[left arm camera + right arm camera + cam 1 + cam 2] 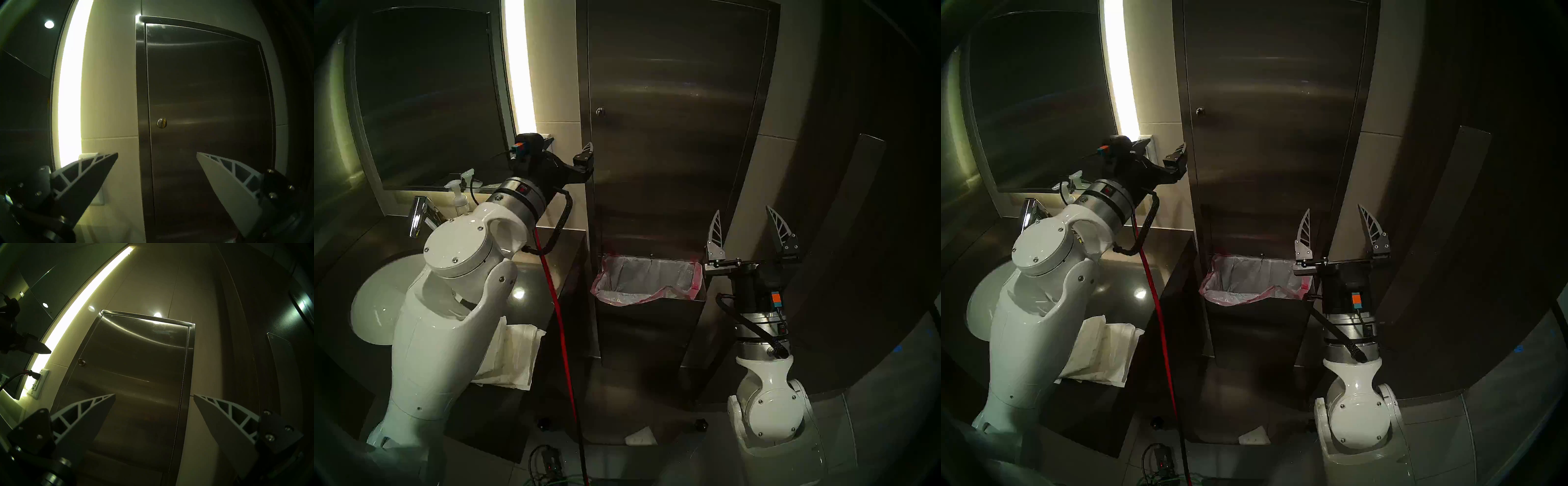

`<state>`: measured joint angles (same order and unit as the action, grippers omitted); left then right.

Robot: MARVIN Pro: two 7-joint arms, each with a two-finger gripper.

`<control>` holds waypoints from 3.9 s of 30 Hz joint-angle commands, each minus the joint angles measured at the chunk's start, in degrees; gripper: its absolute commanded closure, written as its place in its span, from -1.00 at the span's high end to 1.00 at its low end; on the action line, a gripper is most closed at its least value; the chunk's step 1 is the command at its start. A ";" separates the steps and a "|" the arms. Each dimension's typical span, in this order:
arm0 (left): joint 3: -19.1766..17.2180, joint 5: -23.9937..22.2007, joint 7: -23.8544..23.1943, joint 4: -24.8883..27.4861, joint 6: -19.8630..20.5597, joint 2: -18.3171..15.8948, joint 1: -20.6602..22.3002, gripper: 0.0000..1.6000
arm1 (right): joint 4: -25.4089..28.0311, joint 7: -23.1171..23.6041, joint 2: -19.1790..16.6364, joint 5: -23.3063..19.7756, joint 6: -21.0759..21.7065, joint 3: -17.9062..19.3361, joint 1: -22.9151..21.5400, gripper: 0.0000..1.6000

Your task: Twist key and close towel dispenser

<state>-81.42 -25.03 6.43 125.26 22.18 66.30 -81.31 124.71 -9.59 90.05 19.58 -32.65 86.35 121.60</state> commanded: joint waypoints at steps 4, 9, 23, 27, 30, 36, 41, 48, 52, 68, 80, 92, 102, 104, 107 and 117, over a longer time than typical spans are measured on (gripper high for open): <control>0.57 1.28 -2.44 -4.25 -0.58 3.65 8.54 1.00 | 0.84 -0.16 -0.01 -0.04 0.01 0.10 -0.22 1.00; 1.61 2.49 -4.01 -6.99 -0.65 4.98 10.67 1.00 | 0.84 -0.24 -0.08 -0.04 0.03 0.07 -0.22 1.00; 4.12 4.72 -6.36 -13.65 -0.13 6.98 18.21 1.00 | 0.85 -0.49 -0.30 -0.03 0.10 -0.02 -0.23 1.00; 4.42 5.08 -6.86 -14.92 -0.14 7.61 19.52 1.00 | 0.86 -0.54 -0.35 -0.03 0.12 -0.04 -0.23 1.00; 5.10 4.92 -7.10 -16.11 -0.23 7.51 20.71 1.00 | 0.88 -0.58 -0.40 -0.04 0.16 -0.06 -0.22 1.00; 5.29 4.78 -7.52 -17.03 -0.18 7.95 21.44 1.00 | 0.91 -0.66 -0.48 -0.05 0.21 -0.09 -0.22 1.00; 5.44 4.75 -7.87 -17.17 -0.04 8.13 21.28 1.00 | 0.93 -0.72 -0.55 -0.05 0.26 -0.12 -0.21 1.00; 5.08 4.12 -8.43 -16.99 0.92 8.21 21.15 1.00 | 0.94 -0.80 -0.64 -0.06 0.31 -0.16 -0.21 1.00; 4.83 3.44 -8.86 -16.87 1.83 8.23 20.90 0.41 | 0.95 -0.86 -0.70 -0.06 0.35 -0.18 -0.21 1.00; 4.14 1.09 -10.32 -18.44 4.25 9.18 21.76 0.58 | 0.96 -1.11 -0.94 -0.07 0.44 -0.29 -0.23 1.00; 3.53 1.18 -11.66 -21.72 3.97 8.71 24.19 0.92 | 0.94 -1.33 -1.14 -0.06 0.48 -0.38 -0.25 1.00; 4.03 1.89 -12.24 -23.34 3.17 9.06 25.68 0.88 | 0.93 -1.52 -1.33 -0.06 0.53 -0.45 -0.27 1.00; 4.11 2.46 -13.14 -23.53 3.36 9.19 25.52 0.60 | 0.96 -1.66 -1.48 -0.08 0.61 -0.52 -0.27 1.00; 4.28 2.50 -13.50 -23.51 3.49 9.25 25.34 0.31 | 0.96 -1.70 -1.52 -0.08 0.63 -0.53 -0.27 1.00; 4.41 2.58 -13.77 -23.43 3.52 9.23 25.13 0.44 | 0.96 -1.73 -1.55 -0.08 0.64 -0.55 -0.27 1.00; 4.18 3.26 -15.12 -24.53 3.00 8.60 25.19 0.69 | 0.97 -1.90 -1.71 -0.09 0.70 -0.62 -0.28 1.00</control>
<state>-76.98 -21.75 -7.93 101.11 25.86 75.38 -57.29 124.75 -11.44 88.29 19.63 -32.03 85.59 121.53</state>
